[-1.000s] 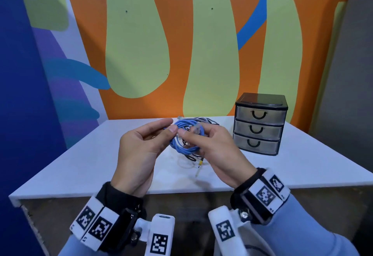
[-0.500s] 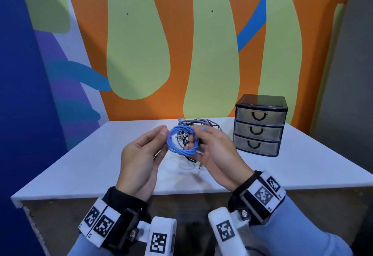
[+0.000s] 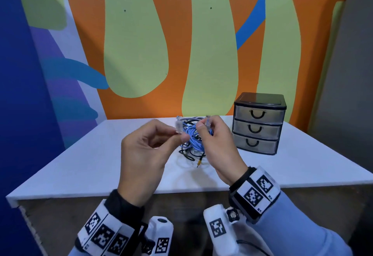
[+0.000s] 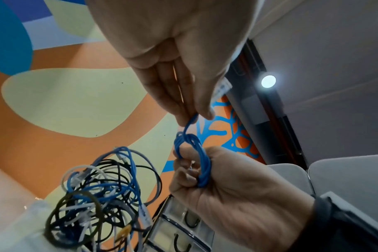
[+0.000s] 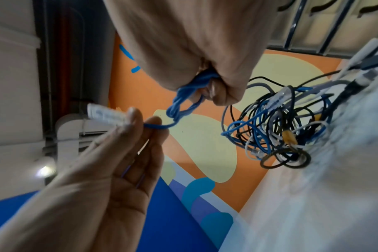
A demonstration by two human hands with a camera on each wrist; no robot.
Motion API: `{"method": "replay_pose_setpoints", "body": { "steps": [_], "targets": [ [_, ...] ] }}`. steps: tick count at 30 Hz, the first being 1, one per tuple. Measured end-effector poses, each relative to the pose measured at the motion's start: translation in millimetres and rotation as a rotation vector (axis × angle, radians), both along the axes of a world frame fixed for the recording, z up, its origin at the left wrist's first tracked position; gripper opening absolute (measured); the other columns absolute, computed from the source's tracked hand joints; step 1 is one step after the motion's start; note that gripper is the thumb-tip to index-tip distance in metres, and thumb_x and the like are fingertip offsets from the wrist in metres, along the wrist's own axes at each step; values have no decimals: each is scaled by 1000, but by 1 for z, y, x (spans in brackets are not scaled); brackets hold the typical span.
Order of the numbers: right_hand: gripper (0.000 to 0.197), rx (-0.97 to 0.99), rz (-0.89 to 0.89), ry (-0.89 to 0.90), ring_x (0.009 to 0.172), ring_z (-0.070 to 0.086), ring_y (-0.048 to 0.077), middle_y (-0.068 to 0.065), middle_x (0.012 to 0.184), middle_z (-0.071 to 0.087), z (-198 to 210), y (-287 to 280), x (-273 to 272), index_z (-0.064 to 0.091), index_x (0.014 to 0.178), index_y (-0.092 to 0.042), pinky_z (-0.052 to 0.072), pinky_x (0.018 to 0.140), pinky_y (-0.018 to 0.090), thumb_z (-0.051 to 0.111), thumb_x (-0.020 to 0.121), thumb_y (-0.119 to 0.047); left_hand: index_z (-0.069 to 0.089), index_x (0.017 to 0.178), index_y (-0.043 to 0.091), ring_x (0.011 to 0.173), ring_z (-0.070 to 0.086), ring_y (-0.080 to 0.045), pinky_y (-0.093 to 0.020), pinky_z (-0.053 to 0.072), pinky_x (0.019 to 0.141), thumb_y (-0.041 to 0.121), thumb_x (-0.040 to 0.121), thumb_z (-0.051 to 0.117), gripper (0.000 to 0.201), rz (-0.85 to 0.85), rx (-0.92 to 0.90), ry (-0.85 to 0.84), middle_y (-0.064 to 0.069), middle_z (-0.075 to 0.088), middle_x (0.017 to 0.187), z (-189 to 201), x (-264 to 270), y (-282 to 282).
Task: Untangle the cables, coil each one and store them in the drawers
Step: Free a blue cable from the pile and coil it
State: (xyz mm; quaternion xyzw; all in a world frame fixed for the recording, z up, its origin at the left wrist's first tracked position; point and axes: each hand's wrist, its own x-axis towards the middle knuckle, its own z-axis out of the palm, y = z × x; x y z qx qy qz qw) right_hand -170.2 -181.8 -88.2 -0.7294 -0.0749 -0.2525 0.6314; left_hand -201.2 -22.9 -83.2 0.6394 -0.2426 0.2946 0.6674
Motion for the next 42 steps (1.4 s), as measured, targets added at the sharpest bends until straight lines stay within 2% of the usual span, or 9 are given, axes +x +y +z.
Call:
{"method": "replay_pose_setpoints", "body": {
  "steps": [8,12,16,19,25,29,32,37,42],
  "targets": [
    [12,-117,54,-100,84,60,12,-4,94,64,4,-7,-4,57,101,-16,51,80,36,56,108,-26,87,97,18,100,74,-18,-24,58,86,16,84,83,14,-145,491,6,6,73,107,11,9,19],
    [13,13,295,-58,81,59,15,3,94,62,10,-2,-11,58,95,-16,51,67,32,60,107,-21,84,89,19,74,61,-14,-21,51,73,22,69,93,22,-183,396,129,0,63,100,17,8,17],
    [24,212,423,-33,90,56,27,16,100,61,15,-7,-11,62,105,0,48,77,38,67,97,-23,67,115,21,90,75,-25,-33,62,82,18,71,94,52,-238,250,311,-7,74,108,14,12,16],
    [20,294,485,9,93,53,29,16,104,59,15,-12,-10,67,104,-3,39,84,46,68,94,-21,74,111,10,81,74,-27,-32,59,74,12,83,87,31,-273,272,323,-19,77,94,11,9,11],
    [11,466,530,43,84,43,27,12,101,66,7,-13,-10,67,103,-2,37,76,39,62,101,-11,69,80,8,61,67,-25,-40,53,61,11,81,85,16,-26,253,309,-21,70,69,10,17,4],
    [9,255,361,-75,78,53,12,2,97,71,5,-7,-12,71,100,-1,42,77,31,65,100,-8,60,76,22,63,66,-24,-46,56,66,29,79,74,16,280,444,197,1,67,56,8,16,-2],
    [7,43,286,-188,87,64,24,-3,99,74,4,-2,-16,76,103,-15,52,81,38,72,98,-12,54,75,24,60,61,-22,-46,53,65,30,82,73,21,458,483,84,2,61,53,7,18,-1],
    [15,43,192,-127,80,66,30,18,95,71,5,-7,-8,74,101,-24,57,72,44,77,93,-12,66,84,25,70,68,-17,-42,59,69,26,88,83,18,262,311,75,6,72,73,6,19,3],
    [26,129,196,19,66,68,19,14,98,73,-7,-13,-2,65,112,-12,55,63,28,80,90,-10,72,102,26,77,72,-20,-29,56,72,31,82,90,27,-7,321,215,-4,76,84,5,20,13]
  ]
}}
